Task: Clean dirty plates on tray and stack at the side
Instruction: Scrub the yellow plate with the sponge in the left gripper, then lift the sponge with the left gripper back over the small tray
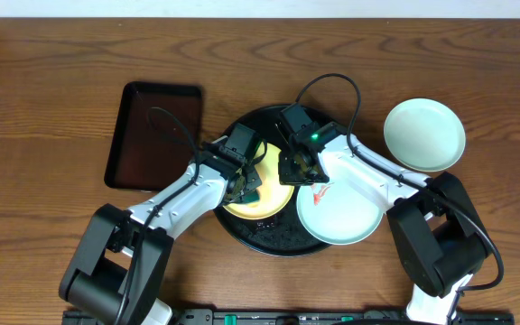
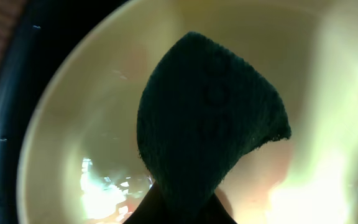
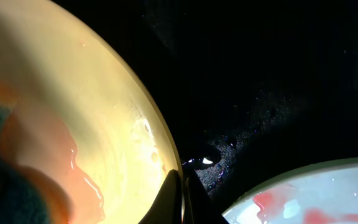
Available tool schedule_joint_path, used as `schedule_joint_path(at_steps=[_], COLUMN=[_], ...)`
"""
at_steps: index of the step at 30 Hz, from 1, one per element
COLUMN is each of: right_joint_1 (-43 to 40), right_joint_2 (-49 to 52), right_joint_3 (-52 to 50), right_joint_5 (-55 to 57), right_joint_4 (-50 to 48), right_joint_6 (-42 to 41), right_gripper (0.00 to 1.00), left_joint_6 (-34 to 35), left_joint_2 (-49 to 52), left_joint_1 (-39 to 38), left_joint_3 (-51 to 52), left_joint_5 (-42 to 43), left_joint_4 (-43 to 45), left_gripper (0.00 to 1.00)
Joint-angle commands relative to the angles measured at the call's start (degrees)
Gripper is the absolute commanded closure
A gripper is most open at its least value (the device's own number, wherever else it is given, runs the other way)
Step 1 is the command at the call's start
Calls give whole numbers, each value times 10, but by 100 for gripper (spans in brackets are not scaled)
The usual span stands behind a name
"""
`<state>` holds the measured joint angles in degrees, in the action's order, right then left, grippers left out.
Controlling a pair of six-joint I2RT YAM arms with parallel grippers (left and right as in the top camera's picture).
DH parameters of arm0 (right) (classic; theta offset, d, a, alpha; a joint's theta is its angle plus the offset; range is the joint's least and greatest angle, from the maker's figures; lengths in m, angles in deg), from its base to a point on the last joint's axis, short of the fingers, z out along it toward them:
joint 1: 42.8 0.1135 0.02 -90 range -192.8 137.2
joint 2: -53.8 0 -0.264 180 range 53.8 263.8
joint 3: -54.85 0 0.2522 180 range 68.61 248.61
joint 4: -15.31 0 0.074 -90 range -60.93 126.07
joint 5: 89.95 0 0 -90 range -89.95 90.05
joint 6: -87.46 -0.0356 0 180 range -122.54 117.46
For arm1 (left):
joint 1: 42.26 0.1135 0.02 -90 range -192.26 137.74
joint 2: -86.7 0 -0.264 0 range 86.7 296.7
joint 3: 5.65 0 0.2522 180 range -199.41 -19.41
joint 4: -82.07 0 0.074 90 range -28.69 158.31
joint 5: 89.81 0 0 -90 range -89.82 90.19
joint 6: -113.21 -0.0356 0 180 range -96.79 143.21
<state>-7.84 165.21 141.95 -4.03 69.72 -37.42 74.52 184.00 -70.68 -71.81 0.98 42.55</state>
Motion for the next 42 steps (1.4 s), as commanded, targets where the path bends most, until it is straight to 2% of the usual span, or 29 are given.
schedule_joint_path(at_steps=[1, 6, 9, 17, 24, 29, 34, 42], right_joint_1=[3, 3, 3, 3, 3, 3, 3, 3], right_joint_2=[3, 3, 3, 3, -1, -16, -42, -124], right_joint_3=[0, 0, 0, 0, 1, 7, 21, 27], right_joint_5=[25, 25, 25, 25, 19, -23, -17, 74], right_joint_4=[5, 5, 6, 6, 10, 6, 14, 27], right_joint_6=[0, 0, 0, 3, 12, 88, 116, 153], right_gripper=[99, 99, 99, 99, 99, 99, 99, 99], left_joint_6=[7, 7, 7, 3, -19, -34, -41, -41], left_joint_2=[20, 0, -30, -94, -186, -229, -235, -235], left_joint_1=[4, 17, 30, 42, 53, 89, 122, 144], left_joint_3=[15, 2, -3, -3, -2, -2, -2, -1], left_joint_5=[-89, -147, -174, -176, -177, -181, -181, -181], left_joint_4=[-54, -107, -109, -87, -122, -157, -192, -197], left_gripper=[92, 92, 92, 92, 92, 92, 92, 92])
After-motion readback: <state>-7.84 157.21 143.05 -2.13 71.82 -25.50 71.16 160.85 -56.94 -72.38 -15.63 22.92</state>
